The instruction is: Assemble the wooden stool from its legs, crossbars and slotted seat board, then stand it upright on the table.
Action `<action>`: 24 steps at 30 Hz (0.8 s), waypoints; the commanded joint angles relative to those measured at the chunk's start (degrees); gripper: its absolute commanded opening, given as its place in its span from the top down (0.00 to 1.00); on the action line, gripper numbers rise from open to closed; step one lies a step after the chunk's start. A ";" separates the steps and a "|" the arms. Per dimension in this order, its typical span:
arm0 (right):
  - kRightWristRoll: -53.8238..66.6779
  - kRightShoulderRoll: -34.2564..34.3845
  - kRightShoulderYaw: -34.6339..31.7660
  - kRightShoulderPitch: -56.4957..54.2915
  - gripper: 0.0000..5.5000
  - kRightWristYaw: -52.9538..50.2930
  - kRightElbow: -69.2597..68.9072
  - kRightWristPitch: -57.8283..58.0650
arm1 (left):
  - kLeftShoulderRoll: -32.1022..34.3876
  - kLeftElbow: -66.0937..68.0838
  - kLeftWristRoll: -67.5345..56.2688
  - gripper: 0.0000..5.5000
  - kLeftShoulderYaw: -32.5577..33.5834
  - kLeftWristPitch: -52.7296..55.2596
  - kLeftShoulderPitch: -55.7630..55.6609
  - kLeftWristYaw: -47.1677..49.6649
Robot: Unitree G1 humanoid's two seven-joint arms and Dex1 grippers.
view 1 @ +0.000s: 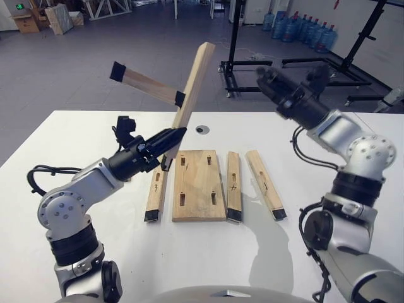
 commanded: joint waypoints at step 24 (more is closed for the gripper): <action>33.87 8.37 15.96 5.55 0.08 -23.57 -6.53 -6.03 | 9.60 3.86 -18.82 0.63 -12.96 -6.62 3.07 3.21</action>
